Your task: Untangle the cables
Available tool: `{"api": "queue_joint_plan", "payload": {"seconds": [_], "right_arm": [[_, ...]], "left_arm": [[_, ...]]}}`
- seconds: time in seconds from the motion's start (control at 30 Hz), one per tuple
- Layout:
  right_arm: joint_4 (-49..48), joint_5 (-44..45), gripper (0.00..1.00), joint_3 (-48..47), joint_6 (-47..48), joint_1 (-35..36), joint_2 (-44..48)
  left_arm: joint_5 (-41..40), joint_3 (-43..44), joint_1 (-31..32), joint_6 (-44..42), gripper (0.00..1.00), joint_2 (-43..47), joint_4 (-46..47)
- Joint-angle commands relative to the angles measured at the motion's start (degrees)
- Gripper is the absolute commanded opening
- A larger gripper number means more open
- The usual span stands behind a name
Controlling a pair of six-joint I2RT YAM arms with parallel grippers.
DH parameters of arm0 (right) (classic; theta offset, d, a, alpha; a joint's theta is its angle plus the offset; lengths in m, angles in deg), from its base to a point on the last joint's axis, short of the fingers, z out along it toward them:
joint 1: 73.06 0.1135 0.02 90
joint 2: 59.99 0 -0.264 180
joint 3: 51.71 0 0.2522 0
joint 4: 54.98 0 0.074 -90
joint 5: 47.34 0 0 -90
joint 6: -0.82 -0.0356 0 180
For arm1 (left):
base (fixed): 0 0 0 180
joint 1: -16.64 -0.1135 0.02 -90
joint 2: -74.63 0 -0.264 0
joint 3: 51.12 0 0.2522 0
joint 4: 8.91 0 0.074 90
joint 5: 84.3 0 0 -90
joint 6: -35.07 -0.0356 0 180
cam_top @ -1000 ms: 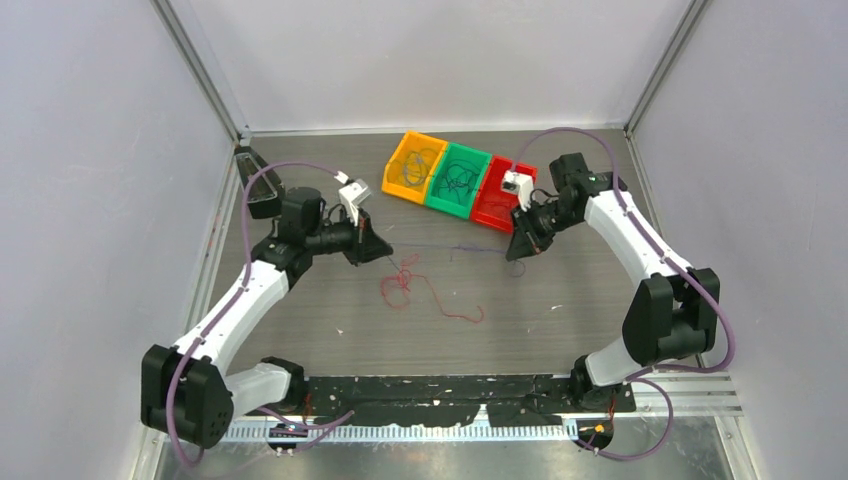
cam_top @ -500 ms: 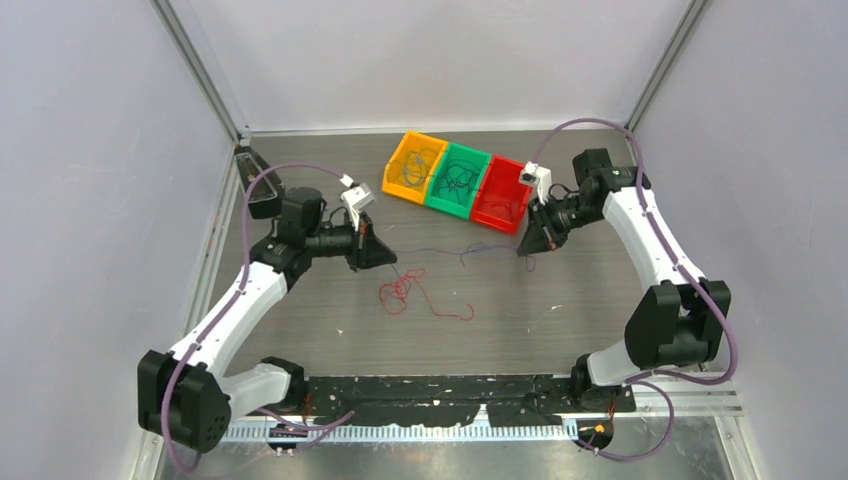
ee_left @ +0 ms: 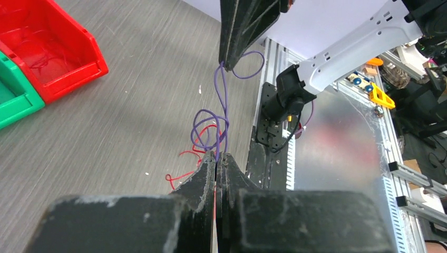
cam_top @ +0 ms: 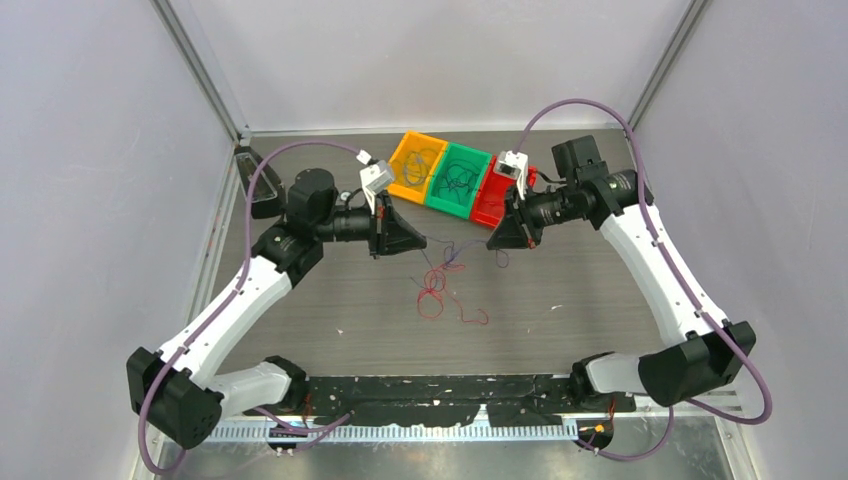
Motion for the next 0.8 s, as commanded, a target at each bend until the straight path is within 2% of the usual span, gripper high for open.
{"api": "queue_joint_plan", "payload": {"seconds": [0.0,0.2,0.33,0.63,0.73,0.77], "right_arm": [[-1.8,-0.7,0.05,0.4,-0.6,1.9,4.0],[-1.6,7.2,0.05,1.5,3.1,1.7,10.6],[-2.5,9.0,0.06,1.6,3.5,1.3,13.7],[-2.9,6.1,0.05,-0.9,2.4,-3.4,13.1],[-4.2,3.6,0.05,-0.7,0.5,-3.7,13.0],[-5.6,2.3,0.06,0.3,-0.7,-3.7,13.1]], "left_arm": [[1.5,0.1,0.0,-0.2,0.0,0.9,-0.2],[0.0,-4.5,-7.0,-12.4,0.0,5.0,-13.0],[-0.2,-7.5,-12.1,-20.1,0.0,5.7,-19.8],[-0.9,-8.9,-17.6,-26.3,0.0,3.9,-25.7],[5.3,-9.0,-16.7,-26.9,0.0,5.0,-25.5],[6.4,-8.6,-15.6,-26.2,0.04,6.0,-24.3]]}}
